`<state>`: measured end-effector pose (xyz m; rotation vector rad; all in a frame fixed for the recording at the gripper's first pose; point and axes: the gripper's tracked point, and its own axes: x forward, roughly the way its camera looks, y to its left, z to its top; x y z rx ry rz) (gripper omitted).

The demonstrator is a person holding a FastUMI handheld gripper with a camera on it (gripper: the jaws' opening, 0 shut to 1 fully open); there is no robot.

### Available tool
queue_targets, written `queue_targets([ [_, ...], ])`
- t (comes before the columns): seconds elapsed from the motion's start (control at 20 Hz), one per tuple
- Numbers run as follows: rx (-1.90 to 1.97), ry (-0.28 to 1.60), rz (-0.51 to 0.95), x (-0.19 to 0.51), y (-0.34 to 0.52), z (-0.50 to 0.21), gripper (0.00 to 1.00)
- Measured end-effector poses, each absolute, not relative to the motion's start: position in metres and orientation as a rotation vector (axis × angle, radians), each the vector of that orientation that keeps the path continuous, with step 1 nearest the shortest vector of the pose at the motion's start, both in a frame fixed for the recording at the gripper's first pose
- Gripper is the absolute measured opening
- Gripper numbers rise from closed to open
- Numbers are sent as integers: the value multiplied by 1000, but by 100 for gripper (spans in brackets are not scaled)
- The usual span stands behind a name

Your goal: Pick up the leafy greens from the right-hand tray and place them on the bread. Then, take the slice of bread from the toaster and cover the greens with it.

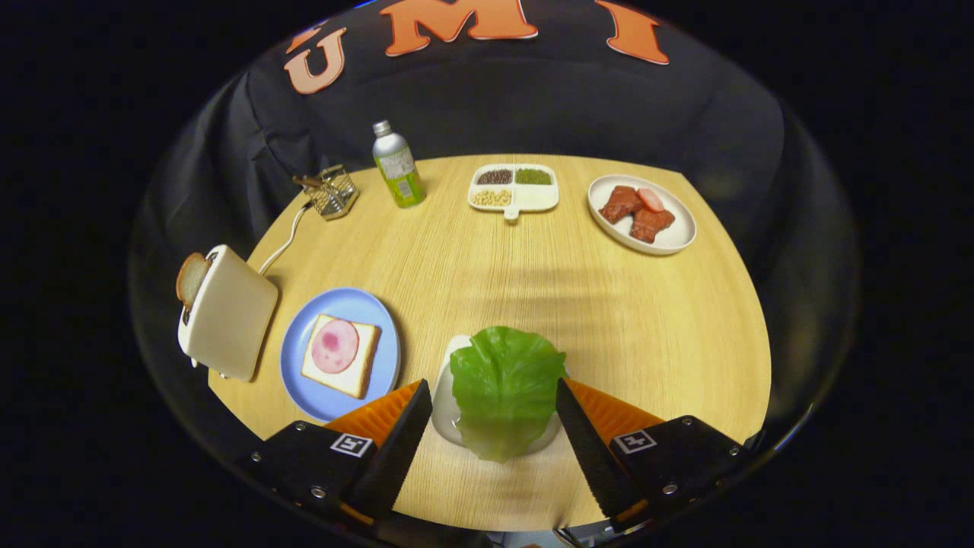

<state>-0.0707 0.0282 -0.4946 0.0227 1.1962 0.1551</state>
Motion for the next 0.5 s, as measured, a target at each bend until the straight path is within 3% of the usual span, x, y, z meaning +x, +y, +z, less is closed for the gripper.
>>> queue_targets([
  [0.5,-39,1394,142,-81,21,-550,94],
])
